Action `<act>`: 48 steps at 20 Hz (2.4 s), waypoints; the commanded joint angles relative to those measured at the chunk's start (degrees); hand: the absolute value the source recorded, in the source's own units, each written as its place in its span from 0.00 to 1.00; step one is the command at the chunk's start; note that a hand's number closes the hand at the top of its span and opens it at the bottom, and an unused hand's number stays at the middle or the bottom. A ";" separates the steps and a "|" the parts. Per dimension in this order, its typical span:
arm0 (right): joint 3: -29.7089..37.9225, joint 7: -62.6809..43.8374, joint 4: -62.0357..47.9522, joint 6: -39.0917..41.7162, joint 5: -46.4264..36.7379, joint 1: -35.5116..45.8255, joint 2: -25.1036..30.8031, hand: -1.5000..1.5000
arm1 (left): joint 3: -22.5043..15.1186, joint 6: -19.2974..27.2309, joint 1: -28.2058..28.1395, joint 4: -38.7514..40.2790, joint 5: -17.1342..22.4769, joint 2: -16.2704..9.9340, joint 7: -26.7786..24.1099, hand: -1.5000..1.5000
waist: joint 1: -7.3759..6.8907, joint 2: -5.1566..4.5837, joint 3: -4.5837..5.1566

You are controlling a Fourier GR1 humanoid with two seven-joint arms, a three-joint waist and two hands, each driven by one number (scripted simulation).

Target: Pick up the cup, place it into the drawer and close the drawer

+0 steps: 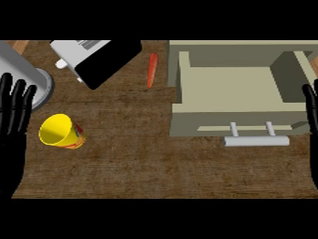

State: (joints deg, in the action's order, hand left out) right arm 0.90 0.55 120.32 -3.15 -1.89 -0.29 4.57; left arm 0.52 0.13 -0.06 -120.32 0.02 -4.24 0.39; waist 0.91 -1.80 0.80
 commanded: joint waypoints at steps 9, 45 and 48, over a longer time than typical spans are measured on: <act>-5.26 -4.94 -3.12 7.76 2.74 0.97 2.71 0.00 | 15.30 -2.92 1.07 7.11 18.92 -3.65 7.32 0.00 | -1.60 1.74 -0.76; 4.03 -6.62 -12.06 11.20 6.40 15.01 4.79 0.00 | 21.96 -11.96 13.12 84.85 7.99 -12.14 -39.94 0.00 | -0.76 1.74 -0.77; 3.39 -9.18 -9.59 11.03 6.26 13.89 4.69 0.00 | 21.89 -9.87 17.79 93.89 6.08 -12.31 -44.70 0.00 | -0.40 1.67 -0.73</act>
State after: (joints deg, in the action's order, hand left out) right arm 5.78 -6.14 108.51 9.24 5.64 13.68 10.23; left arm 22.23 -10.78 13.39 -36.45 7.81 -15.50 -38.50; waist 0.29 -0.09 0.04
